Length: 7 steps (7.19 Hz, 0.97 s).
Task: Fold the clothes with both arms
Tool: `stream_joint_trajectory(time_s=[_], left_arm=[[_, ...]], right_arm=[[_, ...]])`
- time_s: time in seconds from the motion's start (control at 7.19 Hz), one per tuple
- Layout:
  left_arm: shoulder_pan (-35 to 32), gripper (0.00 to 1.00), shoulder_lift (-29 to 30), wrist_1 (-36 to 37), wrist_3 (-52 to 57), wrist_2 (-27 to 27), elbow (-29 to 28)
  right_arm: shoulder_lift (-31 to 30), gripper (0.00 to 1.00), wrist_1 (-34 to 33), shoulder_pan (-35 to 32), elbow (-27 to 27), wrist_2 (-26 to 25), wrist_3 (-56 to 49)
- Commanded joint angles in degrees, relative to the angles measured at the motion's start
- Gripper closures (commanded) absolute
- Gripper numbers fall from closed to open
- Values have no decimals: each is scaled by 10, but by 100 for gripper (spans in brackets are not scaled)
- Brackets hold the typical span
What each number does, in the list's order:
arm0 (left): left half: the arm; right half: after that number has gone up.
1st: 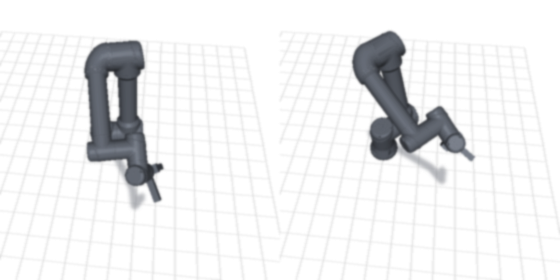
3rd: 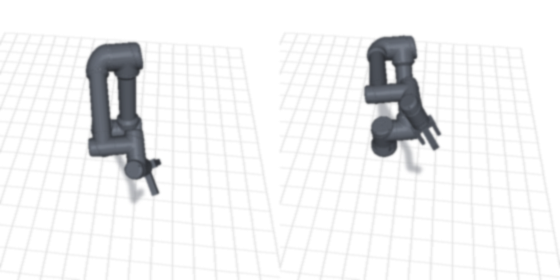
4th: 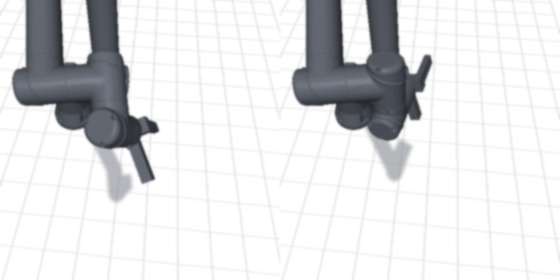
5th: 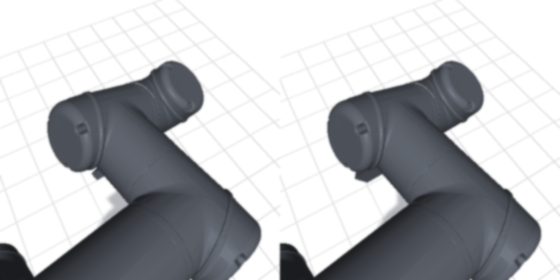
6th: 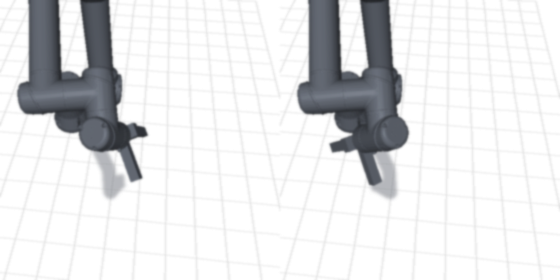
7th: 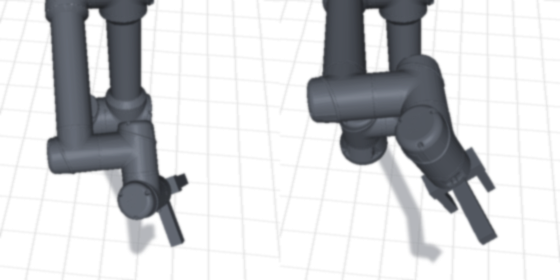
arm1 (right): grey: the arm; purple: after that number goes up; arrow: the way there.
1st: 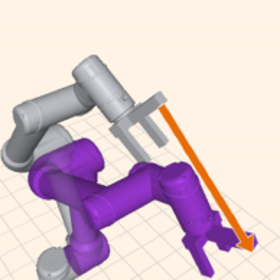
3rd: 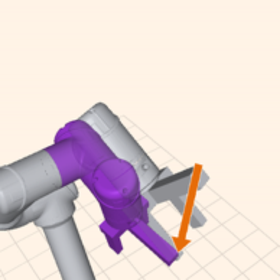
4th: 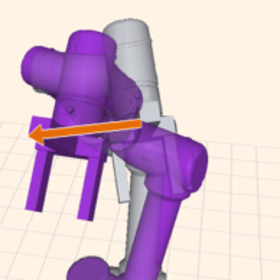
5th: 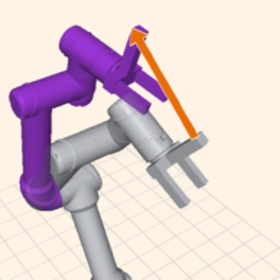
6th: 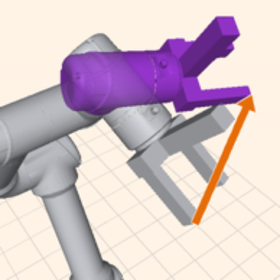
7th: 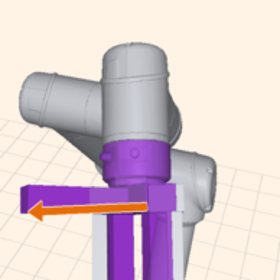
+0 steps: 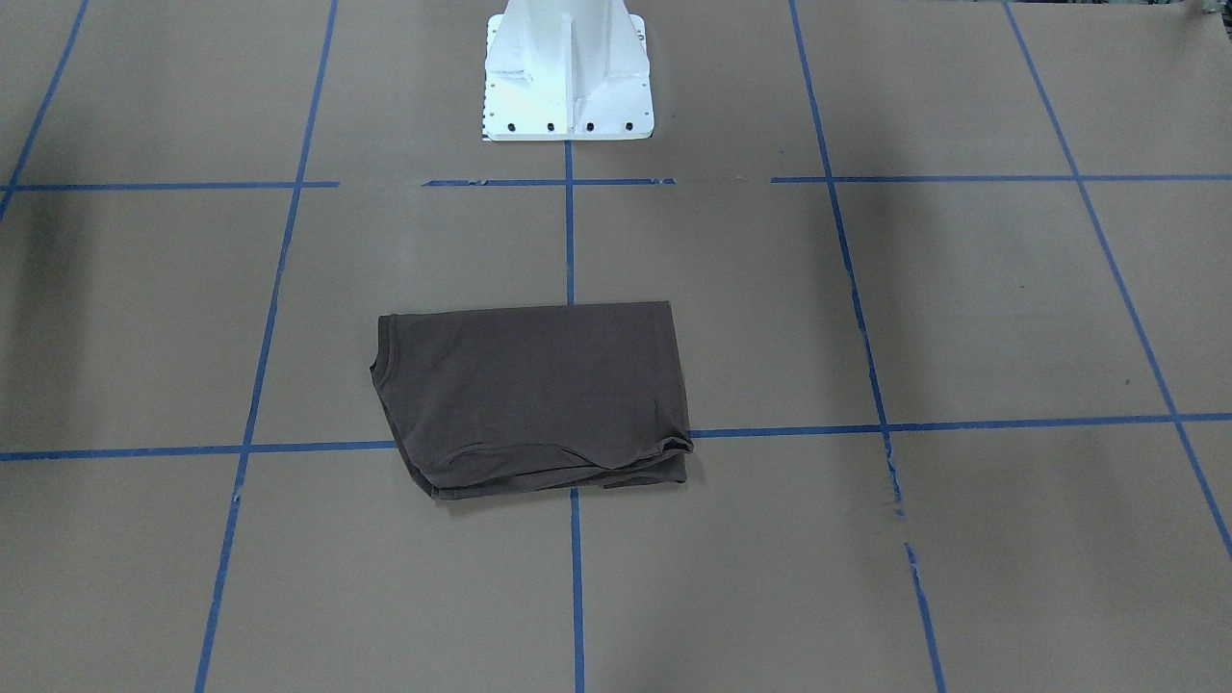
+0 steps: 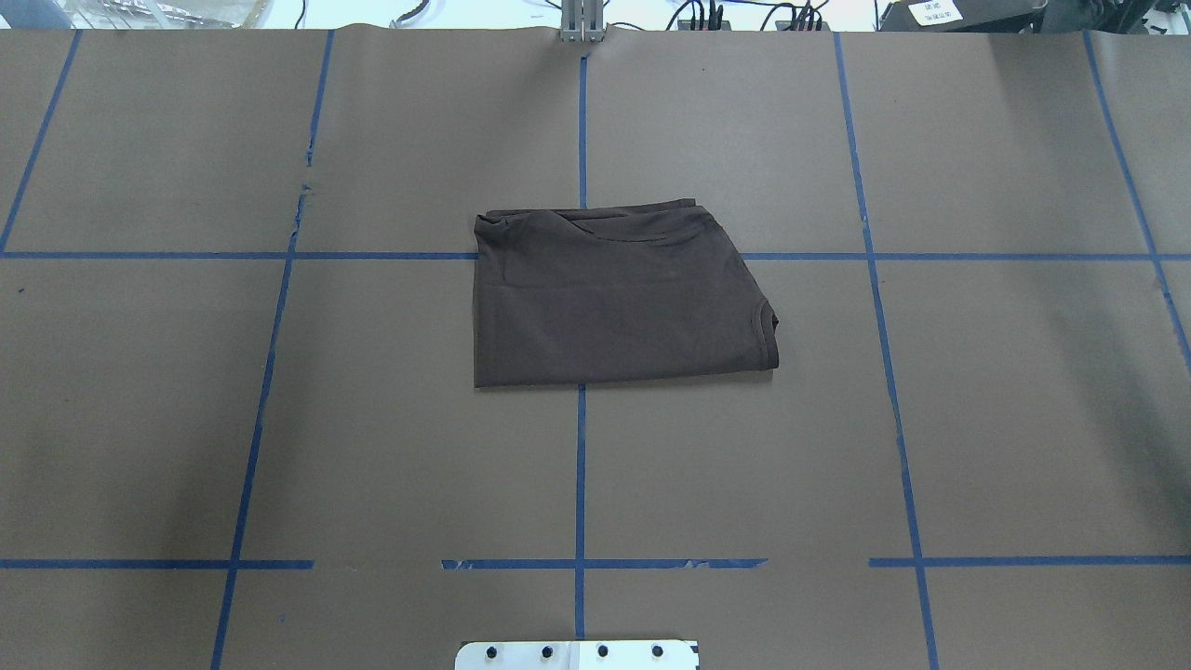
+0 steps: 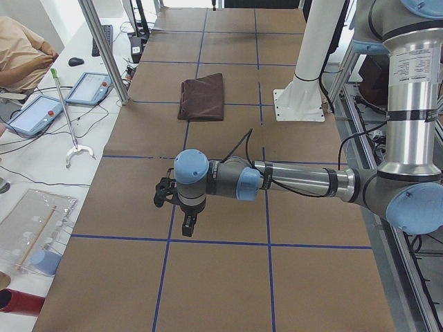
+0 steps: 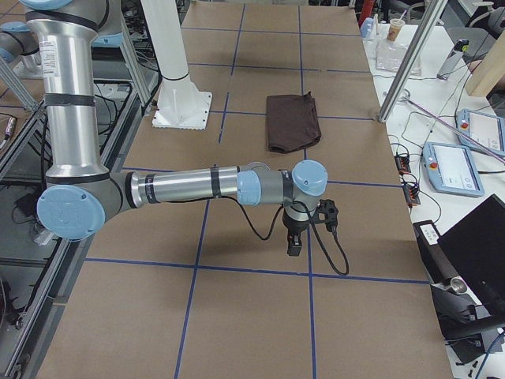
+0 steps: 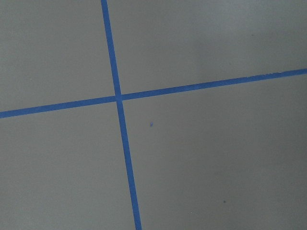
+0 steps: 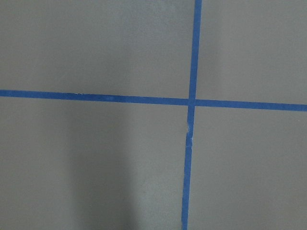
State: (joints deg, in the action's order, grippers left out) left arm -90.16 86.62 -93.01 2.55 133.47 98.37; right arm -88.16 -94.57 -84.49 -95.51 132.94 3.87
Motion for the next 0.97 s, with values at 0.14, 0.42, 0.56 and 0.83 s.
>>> stream_joint_trajectory(time_s=[0.14, 0.42, 0.56, 0.83], left_arm=[[0, 0, 10, -3, 2, -22, -21], [1, 0, 10, -5, 3, 5, -22], [1, 0, 11, -7, 3, 19, -21], [1, 0, 12, -25, 3, 20, -24]], right_arm=[[-2, 0, 0, -1, -3, 6, 1], [-3, 0, 0, -1, -3, 4, 1], [-3, 0, 0, -1, -4, 4, 1], [-4, 0, 0, -5, -15, 3, 1]])
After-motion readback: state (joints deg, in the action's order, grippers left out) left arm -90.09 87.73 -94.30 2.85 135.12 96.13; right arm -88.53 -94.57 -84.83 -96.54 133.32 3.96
